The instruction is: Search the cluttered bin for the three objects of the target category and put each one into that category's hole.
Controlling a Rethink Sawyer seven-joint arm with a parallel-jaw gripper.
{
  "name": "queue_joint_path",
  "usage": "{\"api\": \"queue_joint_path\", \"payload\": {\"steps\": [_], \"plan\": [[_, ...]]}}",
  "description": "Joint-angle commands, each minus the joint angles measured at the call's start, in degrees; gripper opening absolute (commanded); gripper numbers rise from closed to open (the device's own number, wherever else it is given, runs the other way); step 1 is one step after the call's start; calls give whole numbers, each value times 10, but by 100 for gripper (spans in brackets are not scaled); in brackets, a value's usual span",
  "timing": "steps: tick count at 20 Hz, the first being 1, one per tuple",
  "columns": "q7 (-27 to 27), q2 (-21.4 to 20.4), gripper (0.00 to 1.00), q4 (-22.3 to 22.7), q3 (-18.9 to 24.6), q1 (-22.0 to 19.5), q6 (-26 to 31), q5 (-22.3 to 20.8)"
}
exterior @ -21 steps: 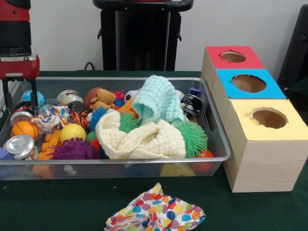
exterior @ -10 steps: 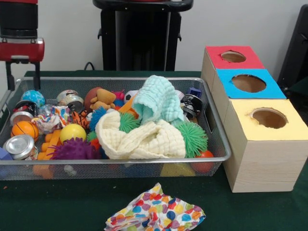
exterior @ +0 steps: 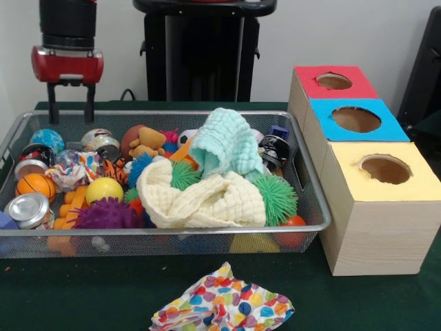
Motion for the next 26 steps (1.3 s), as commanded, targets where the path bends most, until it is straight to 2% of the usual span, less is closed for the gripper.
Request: {"api": "queue_joint_path", "payload": {"steps": [1,4,10,20,26], "plan": [[77,55,100,1,-63,14,-59,-22],[60,83,100,-19,-63,9,-71,-22],[32,103,100,-36,-54,-7,-73,-20],[18,96,100,-50,-38,-5,-58,-9],[14,76,100,-40,-32,-4,-44,3]]}}
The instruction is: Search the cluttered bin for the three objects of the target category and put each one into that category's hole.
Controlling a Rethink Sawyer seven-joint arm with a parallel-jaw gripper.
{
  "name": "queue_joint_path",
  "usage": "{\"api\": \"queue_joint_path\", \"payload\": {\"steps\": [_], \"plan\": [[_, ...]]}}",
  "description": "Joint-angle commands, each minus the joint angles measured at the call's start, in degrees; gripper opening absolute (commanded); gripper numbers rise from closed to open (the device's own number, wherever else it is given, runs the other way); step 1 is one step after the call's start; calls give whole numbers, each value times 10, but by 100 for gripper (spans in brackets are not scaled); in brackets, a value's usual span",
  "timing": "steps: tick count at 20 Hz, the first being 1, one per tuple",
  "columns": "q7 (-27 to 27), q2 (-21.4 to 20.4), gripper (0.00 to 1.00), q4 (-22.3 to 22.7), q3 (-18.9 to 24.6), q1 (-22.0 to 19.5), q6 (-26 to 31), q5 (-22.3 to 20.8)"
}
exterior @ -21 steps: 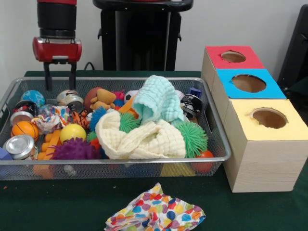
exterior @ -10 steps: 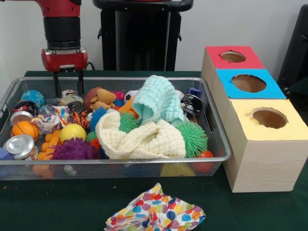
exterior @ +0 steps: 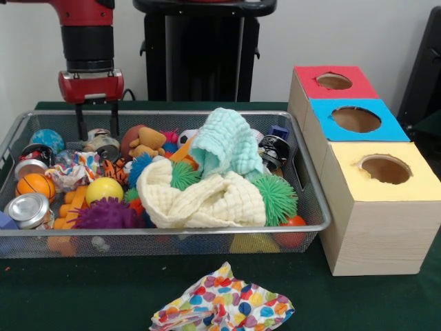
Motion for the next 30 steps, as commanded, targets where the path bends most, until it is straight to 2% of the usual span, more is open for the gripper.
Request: {"api": "queue_joint_path", "payload": {"steps": [1,7,11,15,20,30], "plan": [[12,-13,100,-38,14,2,27,10],[3,-59,100,-12,30,1,59,48],[2,-63,100,-4,31,4,56,57],[-7,-65,100,-13,31,5,65,65],[-32,-20,100,-53,45,-4,66,58],[-26,54,100,-97,33,3,30,24]]}}
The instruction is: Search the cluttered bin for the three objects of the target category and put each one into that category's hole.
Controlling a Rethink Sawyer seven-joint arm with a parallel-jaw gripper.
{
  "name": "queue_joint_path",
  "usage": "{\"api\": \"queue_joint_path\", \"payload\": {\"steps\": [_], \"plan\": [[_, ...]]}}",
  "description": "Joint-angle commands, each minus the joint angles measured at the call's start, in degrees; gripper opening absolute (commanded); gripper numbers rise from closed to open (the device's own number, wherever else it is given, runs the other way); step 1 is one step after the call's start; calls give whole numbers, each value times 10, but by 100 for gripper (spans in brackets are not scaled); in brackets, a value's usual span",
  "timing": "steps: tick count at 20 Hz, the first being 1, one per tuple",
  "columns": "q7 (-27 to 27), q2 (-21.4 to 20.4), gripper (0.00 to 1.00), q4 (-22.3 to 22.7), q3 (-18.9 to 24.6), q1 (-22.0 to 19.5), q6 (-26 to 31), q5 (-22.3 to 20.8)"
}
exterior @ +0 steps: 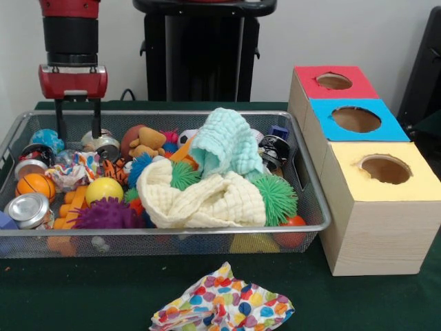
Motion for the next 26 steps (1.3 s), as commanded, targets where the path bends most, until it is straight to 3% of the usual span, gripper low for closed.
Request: {"api": "queue_joint_path", "payload": {"steps": [1,14,17,26], "plan": [[-28,73,100,-75,34,1,30,-23],[-37,93,100,-111,28,4,16,-41],[-15,72,100,-116,2,25,8,-45],[1,24,100,-113,-23,49,22,-41]]}}
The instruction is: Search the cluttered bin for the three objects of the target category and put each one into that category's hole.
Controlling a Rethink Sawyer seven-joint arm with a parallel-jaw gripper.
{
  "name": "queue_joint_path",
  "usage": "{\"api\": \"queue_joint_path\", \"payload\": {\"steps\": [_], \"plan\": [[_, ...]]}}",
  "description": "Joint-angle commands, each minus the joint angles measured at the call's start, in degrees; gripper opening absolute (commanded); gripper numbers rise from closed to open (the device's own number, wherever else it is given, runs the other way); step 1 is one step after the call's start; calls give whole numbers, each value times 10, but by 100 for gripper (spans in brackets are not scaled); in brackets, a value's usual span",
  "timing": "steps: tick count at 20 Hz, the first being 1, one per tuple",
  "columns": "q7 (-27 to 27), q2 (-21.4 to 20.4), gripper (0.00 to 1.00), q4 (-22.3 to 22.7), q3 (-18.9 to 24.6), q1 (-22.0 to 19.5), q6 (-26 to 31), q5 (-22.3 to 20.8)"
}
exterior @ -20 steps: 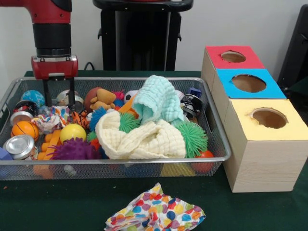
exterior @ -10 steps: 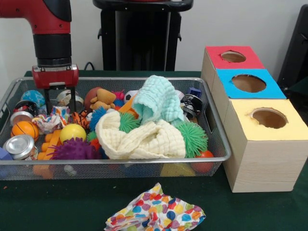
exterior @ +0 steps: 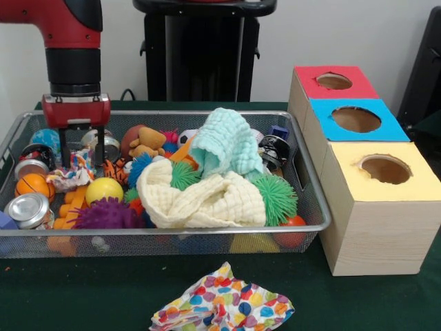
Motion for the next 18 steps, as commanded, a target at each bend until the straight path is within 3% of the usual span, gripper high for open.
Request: {"api": "queue_joint_path", "payload": {"steps": [1,8,14,18], "plan": [[7,-42,100,-52,-28,34,23,-31],[18,-93,100,-28,-51,53,41,-14],[16,-84,100,-27,-58,46,32,-14],[35,-53,100,-45,-87,48,32,-16]]}}
